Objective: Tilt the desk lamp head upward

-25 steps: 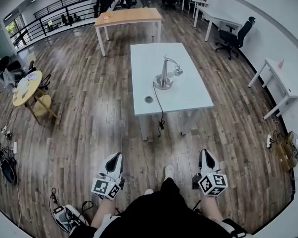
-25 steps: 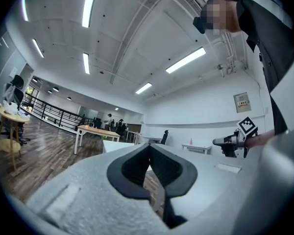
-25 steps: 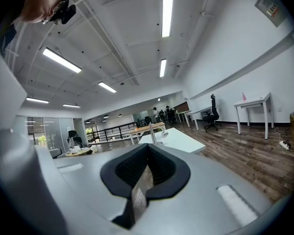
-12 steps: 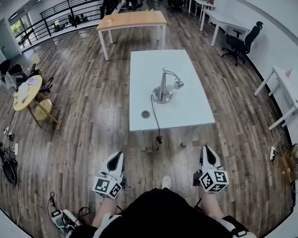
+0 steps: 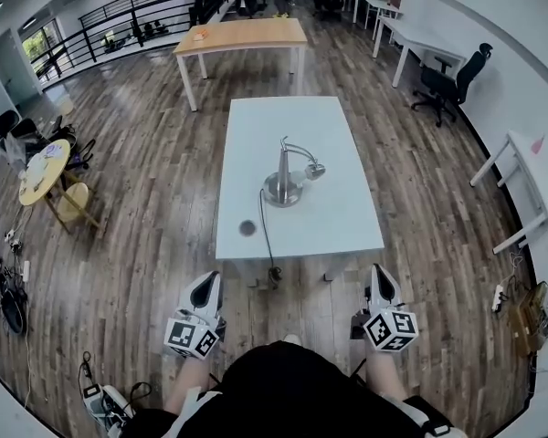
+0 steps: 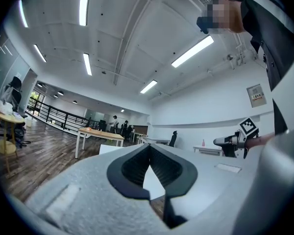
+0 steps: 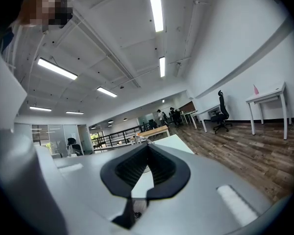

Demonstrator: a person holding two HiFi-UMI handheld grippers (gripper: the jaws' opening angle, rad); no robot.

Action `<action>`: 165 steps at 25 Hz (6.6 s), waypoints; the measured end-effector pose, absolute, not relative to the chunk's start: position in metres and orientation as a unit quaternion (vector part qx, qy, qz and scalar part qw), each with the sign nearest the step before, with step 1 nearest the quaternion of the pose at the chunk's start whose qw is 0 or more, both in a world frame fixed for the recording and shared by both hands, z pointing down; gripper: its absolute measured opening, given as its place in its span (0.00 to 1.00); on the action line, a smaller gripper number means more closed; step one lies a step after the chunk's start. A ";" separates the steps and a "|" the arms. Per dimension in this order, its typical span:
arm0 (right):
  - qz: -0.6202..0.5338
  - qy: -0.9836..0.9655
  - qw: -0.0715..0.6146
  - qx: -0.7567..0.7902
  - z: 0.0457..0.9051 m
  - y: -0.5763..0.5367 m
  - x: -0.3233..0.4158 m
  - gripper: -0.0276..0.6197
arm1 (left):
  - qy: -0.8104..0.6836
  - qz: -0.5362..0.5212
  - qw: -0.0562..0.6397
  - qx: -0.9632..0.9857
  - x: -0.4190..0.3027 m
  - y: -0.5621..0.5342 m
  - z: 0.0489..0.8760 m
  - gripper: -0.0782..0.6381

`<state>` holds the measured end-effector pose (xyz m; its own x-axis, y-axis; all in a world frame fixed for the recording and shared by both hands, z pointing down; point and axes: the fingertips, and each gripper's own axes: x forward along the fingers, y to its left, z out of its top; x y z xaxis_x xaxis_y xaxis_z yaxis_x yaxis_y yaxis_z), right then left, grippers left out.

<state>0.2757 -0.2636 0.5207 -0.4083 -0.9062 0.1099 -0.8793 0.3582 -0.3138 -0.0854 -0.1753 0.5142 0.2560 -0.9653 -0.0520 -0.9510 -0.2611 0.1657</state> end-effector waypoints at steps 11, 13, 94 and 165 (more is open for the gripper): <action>-0.189 0.821 0.031 -0.539 0.545 -0.310 0.287 0.05 | -0.595 -0.061 0.065 0.799 -0.065 -0.228 0.527 0.11; -0.188 0.821 0.024 -0.538 0.547 -0.320 0.281 0.05 | -0.596 -0.057 0.068 0.798 -0.069 -0.240 0.531 0.11; -0.604 0.680 0.285 -0.302 0.616 -0.572 0.076 0.40 | -0.297 0.216 0.104 0.924 -0.025 -0.532 0.758 0.39; -0.022 0.920 -0.040 -0.389 0.447 -0.584 0.037 0.29 | -0.290 0.257 0.117 0.914 -0.019 -0.540 0.767 0.38</action>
